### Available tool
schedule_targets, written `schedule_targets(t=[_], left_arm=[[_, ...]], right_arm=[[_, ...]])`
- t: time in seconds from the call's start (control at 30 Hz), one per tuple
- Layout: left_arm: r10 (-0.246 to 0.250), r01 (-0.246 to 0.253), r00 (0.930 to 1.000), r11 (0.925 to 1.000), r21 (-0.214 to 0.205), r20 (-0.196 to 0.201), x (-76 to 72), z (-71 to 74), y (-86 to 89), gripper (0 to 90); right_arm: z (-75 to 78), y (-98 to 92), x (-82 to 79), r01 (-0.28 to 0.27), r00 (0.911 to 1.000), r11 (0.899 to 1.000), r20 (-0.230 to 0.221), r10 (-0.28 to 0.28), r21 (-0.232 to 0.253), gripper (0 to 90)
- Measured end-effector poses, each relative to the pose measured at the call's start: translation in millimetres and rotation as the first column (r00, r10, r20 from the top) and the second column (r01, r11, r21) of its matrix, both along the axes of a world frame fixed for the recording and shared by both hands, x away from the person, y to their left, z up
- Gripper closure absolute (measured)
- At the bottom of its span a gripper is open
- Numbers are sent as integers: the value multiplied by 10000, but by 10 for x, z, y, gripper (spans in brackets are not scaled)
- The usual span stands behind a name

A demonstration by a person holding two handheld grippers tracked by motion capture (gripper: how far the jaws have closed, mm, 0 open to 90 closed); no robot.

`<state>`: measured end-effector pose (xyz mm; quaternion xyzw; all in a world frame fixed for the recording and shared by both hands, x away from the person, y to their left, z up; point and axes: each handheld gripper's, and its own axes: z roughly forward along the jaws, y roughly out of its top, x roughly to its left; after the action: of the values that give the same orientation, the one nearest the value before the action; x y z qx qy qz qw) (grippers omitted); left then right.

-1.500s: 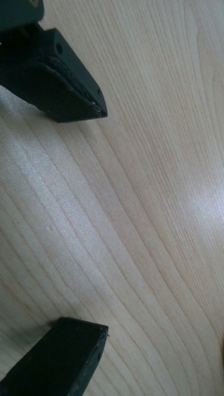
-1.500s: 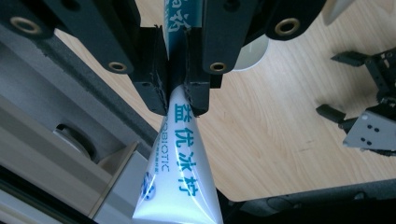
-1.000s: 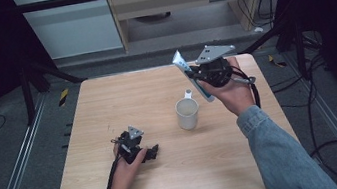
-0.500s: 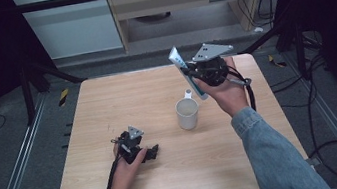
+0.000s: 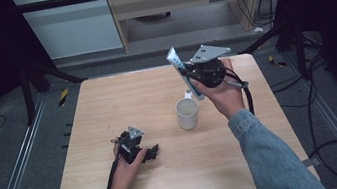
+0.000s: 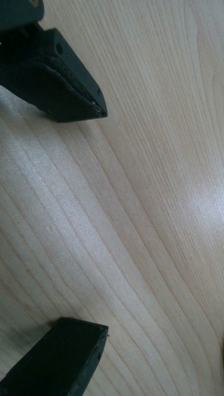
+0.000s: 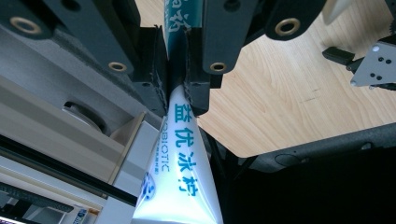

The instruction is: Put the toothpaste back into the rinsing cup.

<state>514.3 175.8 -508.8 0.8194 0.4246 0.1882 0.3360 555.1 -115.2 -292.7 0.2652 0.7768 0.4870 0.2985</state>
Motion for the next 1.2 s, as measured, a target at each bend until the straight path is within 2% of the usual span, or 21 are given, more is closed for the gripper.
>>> schedule_targets(t=[0.3,0.67,0.8,0.97,1.2], left_arm=[[24,-24,10000,10000,-17,-3,-1,-1,-2,0],[44,-44,10000,10000,-51,-8,-2,-2,-4,0],[29,-29,10000,10000,-44,-14,-2,-2,-3,0],[23,-24,10000,10000,-43,-17,-2,-1,-3,0],[35,-36,10000,10000,-53,-13,-2,-2,-4,0]], right_arm=[[-39,36,0,141,9999,9998,19,-141,160,800],[-118,100,-26,527,9982,9961,261,-547,711,800],[-178,118,-20,579,9979,9948,234,-601,835,799],[-231,111,-29,650,9973,9904,267,-688,1222,799],[-300,108,-44,770,9965,9867,224,-810,1434,799]])
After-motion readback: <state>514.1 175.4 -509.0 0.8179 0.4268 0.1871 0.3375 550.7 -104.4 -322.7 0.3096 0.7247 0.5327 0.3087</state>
